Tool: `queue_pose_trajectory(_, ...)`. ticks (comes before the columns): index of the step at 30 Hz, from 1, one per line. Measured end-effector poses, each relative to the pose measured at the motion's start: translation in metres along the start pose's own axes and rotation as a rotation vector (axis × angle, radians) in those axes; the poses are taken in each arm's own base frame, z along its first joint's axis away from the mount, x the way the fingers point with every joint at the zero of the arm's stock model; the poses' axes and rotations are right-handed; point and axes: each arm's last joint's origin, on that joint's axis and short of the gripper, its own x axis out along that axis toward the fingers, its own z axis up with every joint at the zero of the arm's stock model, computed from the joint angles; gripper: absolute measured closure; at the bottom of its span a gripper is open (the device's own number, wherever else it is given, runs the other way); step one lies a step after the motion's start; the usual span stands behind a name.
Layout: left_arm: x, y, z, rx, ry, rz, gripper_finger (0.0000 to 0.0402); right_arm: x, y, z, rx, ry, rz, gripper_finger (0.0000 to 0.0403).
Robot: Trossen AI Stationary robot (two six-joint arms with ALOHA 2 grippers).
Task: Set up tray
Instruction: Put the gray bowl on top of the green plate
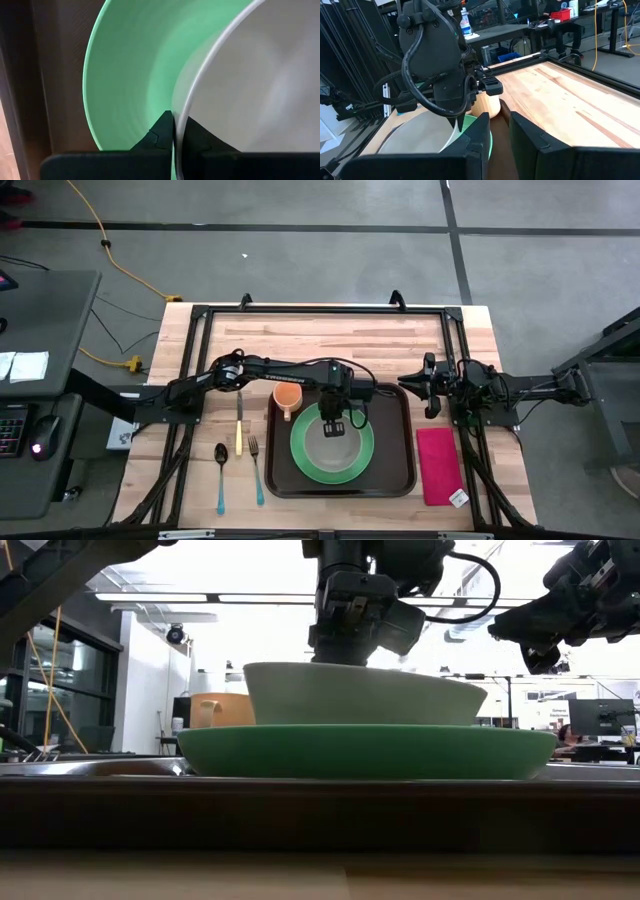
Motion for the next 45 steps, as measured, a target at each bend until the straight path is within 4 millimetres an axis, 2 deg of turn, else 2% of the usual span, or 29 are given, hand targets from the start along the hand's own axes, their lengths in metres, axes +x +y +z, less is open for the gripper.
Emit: queue_pose_trajectory(45,0.0000,0.0011,-0.0021,0.023,0.019,0.028,0.0355,0.0000,-0.0003,0.0001,0.015,-0.002,-0.008,0.0349)
